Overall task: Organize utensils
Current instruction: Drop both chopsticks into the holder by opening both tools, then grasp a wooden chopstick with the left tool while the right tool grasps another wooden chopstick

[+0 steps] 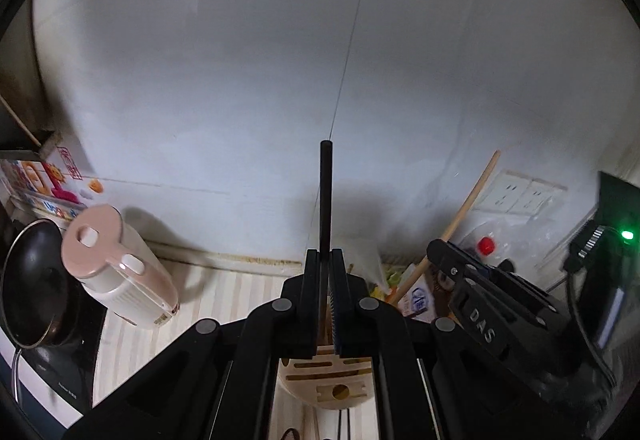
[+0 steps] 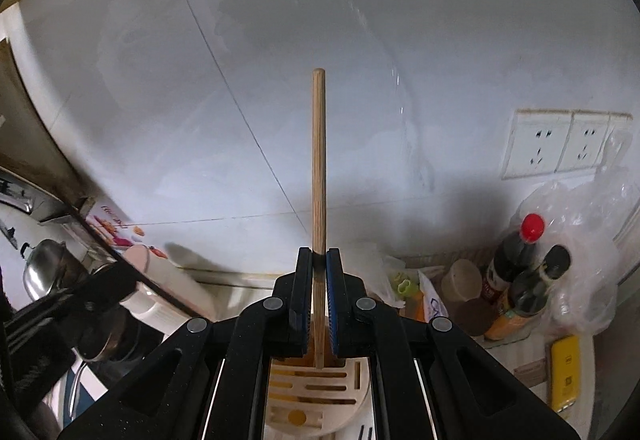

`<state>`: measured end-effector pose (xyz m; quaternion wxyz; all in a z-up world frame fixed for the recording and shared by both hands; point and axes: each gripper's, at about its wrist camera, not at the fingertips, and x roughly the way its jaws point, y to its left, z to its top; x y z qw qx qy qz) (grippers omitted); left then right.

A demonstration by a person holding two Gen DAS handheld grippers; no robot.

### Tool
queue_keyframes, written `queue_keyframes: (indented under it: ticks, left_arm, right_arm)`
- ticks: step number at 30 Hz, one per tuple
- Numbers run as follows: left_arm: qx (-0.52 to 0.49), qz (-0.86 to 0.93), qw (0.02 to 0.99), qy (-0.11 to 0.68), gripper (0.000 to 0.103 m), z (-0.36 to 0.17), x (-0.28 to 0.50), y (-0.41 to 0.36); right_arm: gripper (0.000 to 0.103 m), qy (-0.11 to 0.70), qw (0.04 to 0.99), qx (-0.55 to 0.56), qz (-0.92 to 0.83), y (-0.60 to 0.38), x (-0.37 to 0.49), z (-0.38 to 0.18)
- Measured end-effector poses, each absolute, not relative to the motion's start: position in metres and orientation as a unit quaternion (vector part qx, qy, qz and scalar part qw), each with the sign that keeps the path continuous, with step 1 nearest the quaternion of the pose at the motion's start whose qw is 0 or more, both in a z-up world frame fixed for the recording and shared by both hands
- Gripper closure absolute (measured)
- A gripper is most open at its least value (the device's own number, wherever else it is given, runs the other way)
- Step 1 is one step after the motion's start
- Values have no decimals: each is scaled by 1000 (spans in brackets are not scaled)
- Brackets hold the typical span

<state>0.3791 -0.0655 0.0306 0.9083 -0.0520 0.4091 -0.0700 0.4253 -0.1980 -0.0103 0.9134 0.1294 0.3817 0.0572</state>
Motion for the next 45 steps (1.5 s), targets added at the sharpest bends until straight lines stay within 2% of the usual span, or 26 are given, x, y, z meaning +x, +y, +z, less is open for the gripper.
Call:
queue_keyframes:
  ticks: [6,10,11,13,14,15,16,17,21,22,23,25,26,33,35,37,39,42,44,45]
  left_arm:
    - [-54,-76,888,450,101,3,390,-69]
    - [-69,-70,877,471,96,6,384,-65]
    - [-66,-65,878,470,95,9,382,-64]
    - [-54,-46,886,459,92,18,373,-60]
    - [-50,-37,890,452,88,23,367,-57]
    - [-50,-35,892,447,69,26,364,-53]
    - [-52,-29,895,442,43,29,359,-49]
    - [-55,-21,898,437,27,30,354,-46]
    - [-59,1,910,410,17,27,324,-31]
    - [-59,7,911,408,6,23,317,-29]
    - [-58,12,911,407,0,18,312,-27]
    - [-56,19,909,414,0,5,300,-25]
    - [-55,21,906,419,0,-3,296,-25]
    - [-34,39,879,474,0,-78,274,-28]
    - [-37,47,867,495,0,-103,266,-29]
    - [-38,47,850,524,0,-135,260,-34]
    - [-39,45,831,553,0,-163,257,-39]
    - [-39,30,802,595,3,-207,256,-50]
    - [-31,17,784,619,25,-231,255,-61]
    - [-26,10,775,632,28,-243,256,-66]
  right_arm:
    - [96,401,907,112,65,-184,433,-36]
    - [94,442,886,117,84,-186,437,-52]
    - [91,447,882,122,85,-190,437,-53]
    - [64,450,880,130,79,-199,432,-52]
    - [60,447,881,135,74,-205,426,-49]
    - [59,444,883,136,70,-210,421,-45]
    - [59,444,884,134,62,-215,415,-45]
    - [58,442,885,134,55,-221,407,-41]
    - [47,435,890,136,28,-240,377,-32]
    - [39,431,892,137,19,-246,367,-33]
    - [36,427,894,140,9,-252,354,-34]
    - [24,421,895,150,4,-264,340,-38]
    - [22,423,893,154,-1,-268,331,-44]
    - [22,475,863,172,-11,-281,295,-104]
    - [26,498,851,167,-19,-284,288,-129]
    - [42,527,834,165,-26,-285,286,-156]
    - [52,553,817,160,-32,-285,286,-182]
    - [58,588,793,151,-39,-285,288,-221]
    - [62,611,778,142,-43,-284,292,-247]
    - [64,619,772,137,-45,-284,294,-256]
